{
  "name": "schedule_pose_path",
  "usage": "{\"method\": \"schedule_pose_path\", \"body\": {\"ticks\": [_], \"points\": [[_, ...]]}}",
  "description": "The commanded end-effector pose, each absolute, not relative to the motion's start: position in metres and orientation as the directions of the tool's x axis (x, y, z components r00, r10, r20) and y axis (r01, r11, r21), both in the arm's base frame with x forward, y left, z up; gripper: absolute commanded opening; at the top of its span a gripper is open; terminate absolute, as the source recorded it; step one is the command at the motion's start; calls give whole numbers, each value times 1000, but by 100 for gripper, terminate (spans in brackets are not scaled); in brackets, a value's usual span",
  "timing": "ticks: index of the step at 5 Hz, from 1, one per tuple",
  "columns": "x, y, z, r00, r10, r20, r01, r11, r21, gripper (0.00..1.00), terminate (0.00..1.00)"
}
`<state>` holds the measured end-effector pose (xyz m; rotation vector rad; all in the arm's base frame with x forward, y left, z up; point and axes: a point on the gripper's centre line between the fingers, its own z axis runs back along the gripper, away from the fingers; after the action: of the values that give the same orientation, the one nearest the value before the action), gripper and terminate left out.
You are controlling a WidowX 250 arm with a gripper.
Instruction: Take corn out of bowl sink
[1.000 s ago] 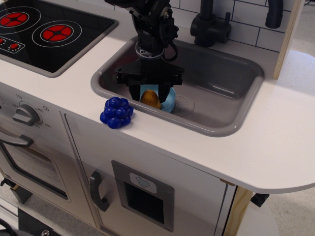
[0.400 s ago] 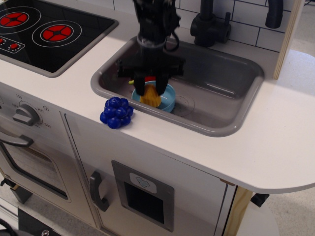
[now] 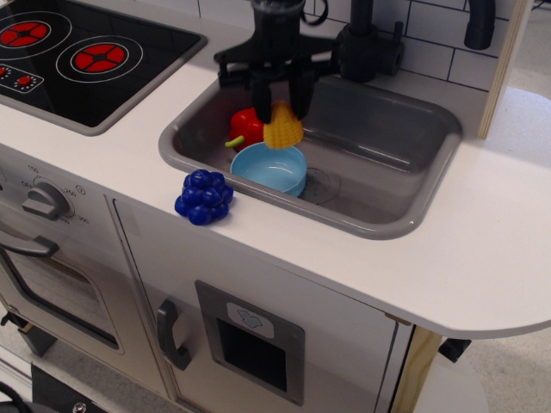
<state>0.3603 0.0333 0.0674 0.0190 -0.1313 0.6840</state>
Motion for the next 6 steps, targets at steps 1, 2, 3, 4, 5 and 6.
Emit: {"method": "schedule_pose_path", "body": {"ticks": [1,2,3,4,5,6], "points": [[388,-9,75,734,653,187,-658,752,-41,0,0],[380,-33,61,766,632,121,-634,773,-23,0,0],[366,-47,46,775,621,116,-624,781,-7,0,0],[356,-56,31,783,611,116,-616,788,16,0,0],[356,-57,16,781,613,122,-620,784,33,0,0],[353,-57,10,784,607,132,-616,786,44,0,0]]}}
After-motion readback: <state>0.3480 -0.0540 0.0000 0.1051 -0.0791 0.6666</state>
